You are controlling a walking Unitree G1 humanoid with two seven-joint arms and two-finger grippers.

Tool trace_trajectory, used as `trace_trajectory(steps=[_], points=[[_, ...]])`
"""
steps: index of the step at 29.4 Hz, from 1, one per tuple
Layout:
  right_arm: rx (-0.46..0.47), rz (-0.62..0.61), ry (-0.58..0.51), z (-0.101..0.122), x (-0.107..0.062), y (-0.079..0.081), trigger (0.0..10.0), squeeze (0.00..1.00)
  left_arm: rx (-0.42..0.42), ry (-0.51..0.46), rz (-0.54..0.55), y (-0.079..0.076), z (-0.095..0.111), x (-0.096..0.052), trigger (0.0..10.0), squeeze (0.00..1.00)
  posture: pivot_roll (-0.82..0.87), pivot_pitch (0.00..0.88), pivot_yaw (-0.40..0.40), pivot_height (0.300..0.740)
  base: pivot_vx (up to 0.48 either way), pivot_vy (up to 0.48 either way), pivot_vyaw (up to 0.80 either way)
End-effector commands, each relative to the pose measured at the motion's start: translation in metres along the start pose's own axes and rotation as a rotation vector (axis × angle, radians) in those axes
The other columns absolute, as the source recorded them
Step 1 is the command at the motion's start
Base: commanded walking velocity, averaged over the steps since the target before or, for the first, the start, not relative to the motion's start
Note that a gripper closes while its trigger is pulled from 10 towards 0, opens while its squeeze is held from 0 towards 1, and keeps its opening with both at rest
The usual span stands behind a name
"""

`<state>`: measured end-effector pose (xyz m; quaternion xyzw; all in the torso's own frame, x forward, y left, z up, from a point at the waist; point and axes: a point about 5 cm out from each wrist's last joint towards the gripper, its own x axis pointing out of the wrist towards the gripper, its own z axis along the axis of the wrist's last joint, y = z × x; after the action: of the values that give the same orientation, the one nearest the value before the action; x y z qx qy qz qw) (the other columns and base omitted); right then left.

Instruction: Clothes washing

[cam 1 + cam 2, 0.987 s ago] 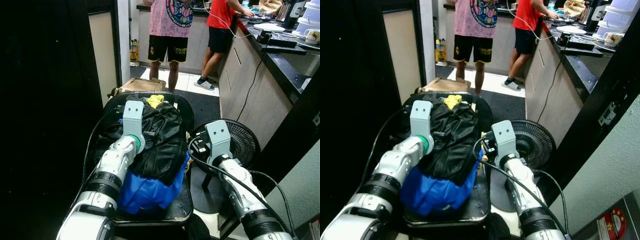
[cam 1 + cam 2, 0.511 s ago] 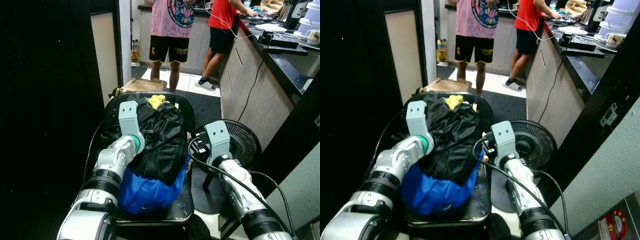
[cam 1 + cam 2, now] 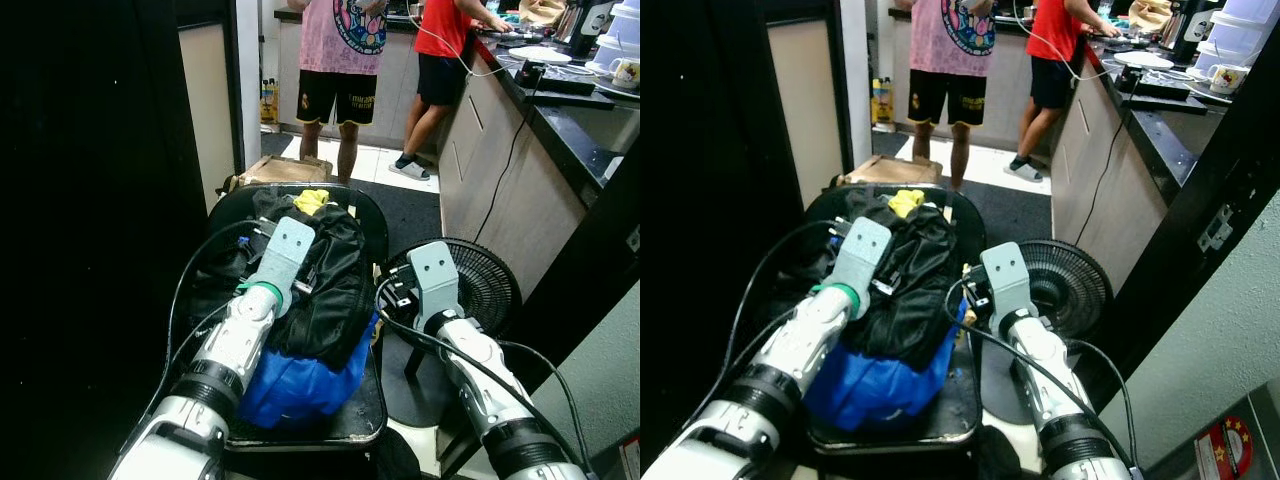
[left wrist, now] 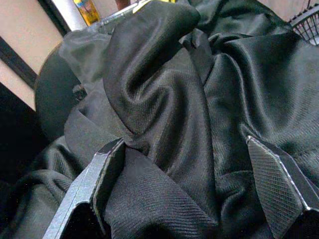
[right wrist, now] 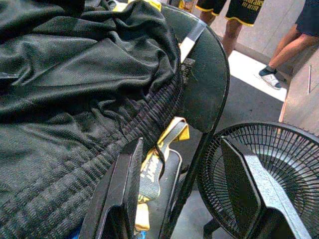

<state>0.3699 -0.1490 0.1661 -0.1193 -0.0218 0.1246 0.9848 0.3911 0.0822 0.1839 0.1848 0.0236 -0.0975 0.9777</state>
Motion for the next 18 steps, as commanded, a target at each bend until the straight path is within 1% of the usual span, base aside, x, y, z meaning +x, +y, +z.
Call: trace_trajectory(steps=[1, 5, 6, 7, 8, 9, 10, 18], points=[[-0.021, 0.009, 0.003, 0.001, 0.000, -0.001, 10.0, 0.00, 0.037, 0.035, -0.013, -0.005, -0.012, -0.003, 10.0, 0.00, -0.05, 0.069, 0.005, 0.740, 0.000, 0.000, 0.00], [-0.027, 0.012, 0.002, 0.002, 0.001, 0.000, 10.0, 0.00, 0.059, 0.042, -0.012, -0.003, -0.017, -0.004, 10.0, 0.00, -0.05, 0.068, 0.004, 0.740, 0.000, 0.000, 0.00], [-0.029, 0.012, 0.001, 0.002, 0.001, 0.000, 10.0, 0.00, 0.071, 0.040, -0.018, -0.003, -0.019, -0.005, 6.6, 0.00, -0.05, 0.067, 0.004, 0.740, 0.000, 0.000, 0.00], [-0.029, 0.012, 0.001, 0.002, 0.001, 0.000, 10.0, 0.00, 0.071, 0.040, -0.018, -0.003, -0.019, -0.005, 6.6, 0.00, -0.05, 0.067, 0.004, 0.740, 0.000, 0.000, 0.00], [-0.030, 0.012, 0.001, 0.002, 0.001, 0.000, 10.0, 0.00, 0.077, 0.042, -0.021, -0.002, -0.021, -0.005, 3.6, 0.00, -0.05, 0.068, 0.005, 0.740, 0.000, 0.000, 0.00], [-0.030, 0.012, 0.001, 0.002, 0.001, 0.000, 10.0, 0.00, 0.077, 0.042, -0.021, -0.002, -0.021, -0.005, 3.6, 0.00, -0.05, 0.068, 0.005, 0.740, 0.000, 0.000, 0.00], [-0.031, 0.012, 0.001, 0.002, 0.001, 0.000, 10.0, 0.00, 0.083, 0.043, -0.031, -0.002, -0.023, -0.005, 0.0, 0.00, -0.05, 0.068, 0.005, 0.740, 0.000, 0.000, 0.00], [-0.035, 0.009, 0.001, 0.002, 0.001, 0.000, 10.0, 0.00, 0.076, 0.050, -0.059, -0.003, -0.025, -0.006, 0.0, 0.00, -0.05, 0.066, 0.007, 0.740, 0.000, 0.000, 0.00]])
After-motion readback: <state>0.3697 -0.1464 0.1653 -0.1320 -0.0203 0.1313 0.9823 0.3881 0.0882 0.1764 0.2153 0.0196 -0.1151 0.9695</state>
